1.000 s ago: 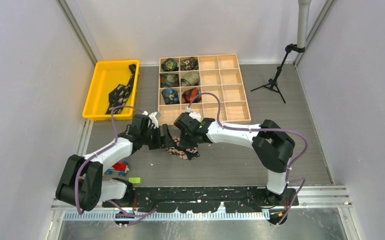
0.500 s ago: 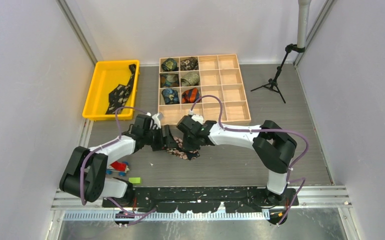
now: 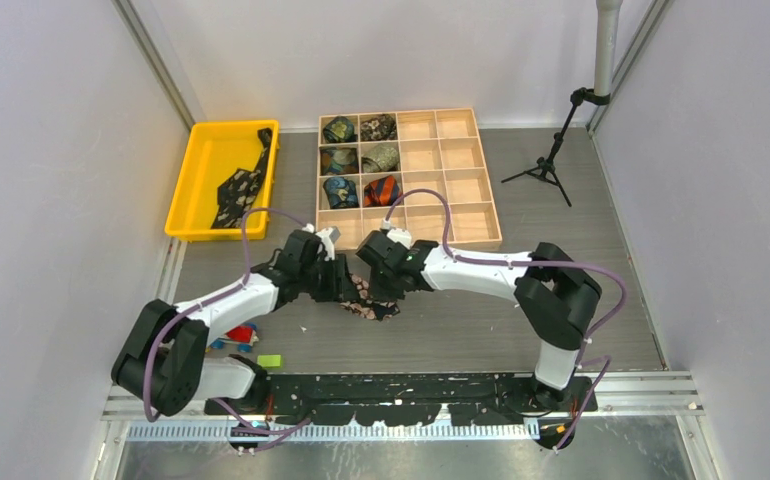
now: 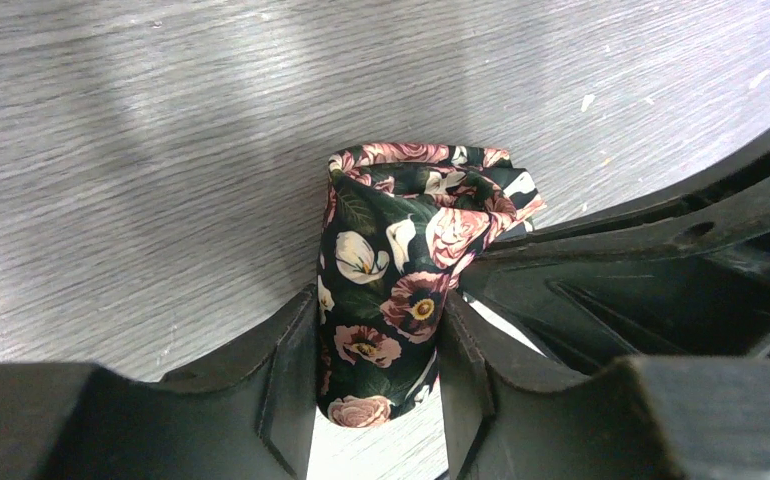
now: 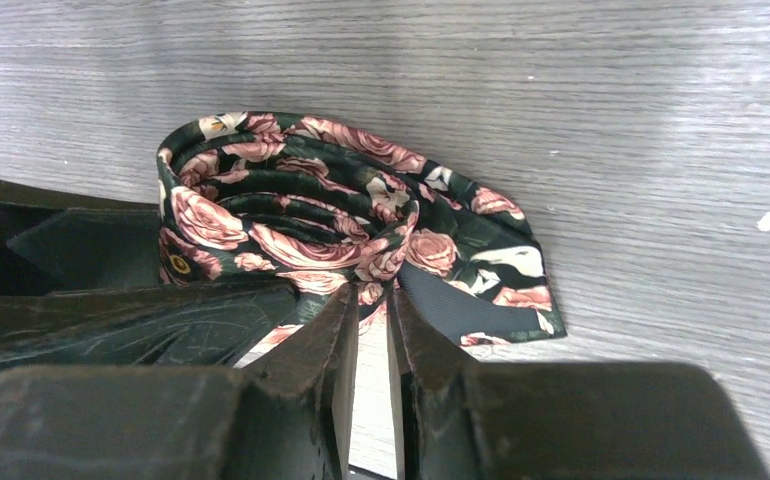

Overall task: Roll the ties
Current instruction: Roll the tie at the center of the board.

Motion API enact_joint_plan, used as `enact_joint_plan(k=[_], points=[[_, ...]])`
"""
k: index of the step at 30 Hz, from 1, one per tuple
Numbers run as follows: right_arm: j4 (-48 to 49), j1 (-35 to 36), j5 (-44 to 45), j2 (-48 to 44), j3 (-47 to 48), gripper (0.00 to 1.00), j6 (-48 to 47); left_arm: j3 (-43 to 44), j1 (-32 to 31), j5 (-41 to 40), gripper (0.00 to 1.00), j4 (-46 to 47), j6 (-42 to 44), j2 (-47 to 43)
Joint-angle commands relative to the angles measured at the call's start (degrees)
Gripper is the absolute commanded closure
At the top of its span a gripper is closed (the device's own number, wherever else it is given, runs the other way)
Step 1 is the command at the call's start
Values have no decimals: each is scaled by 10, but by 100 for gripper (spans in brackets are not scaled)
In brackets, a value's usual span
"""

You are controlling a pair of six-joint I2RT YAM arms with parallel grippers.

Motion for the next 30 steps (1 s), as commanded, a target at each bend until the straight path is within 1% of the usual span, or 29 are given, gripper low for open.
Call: enact_joint_plan(k=[1, 9, 14, 16, 20, 23, 30], points=[[-35, -3, 42, -73, 15, 78, -11, 37, -48, -117, 61, -83, 17, -21], [-99, -30, 113, -198, -43, 77, 4, 91, -119, -263, 62, -160, 18, -11], [-106, -60, 128, -266, -96, 77, 21, 121, -175, -359, 62, -195, 17, 16], [-107, -69, 132, -286, -112, 76, 24, 135, -205, -410, 62, -213, 15, 29], [-112, -80, 134, -314, -129, 76, 27, 184, -268, -513, 64, -270, 7, 65], [-115, -86, 135, -326, -134, 76, 27, 214, -298, -564, 65, -302, 2, 102], [-128, -90, 143, -347, -136, 76, 26, 258, -355, -662, 66, -350, -39, 176]])
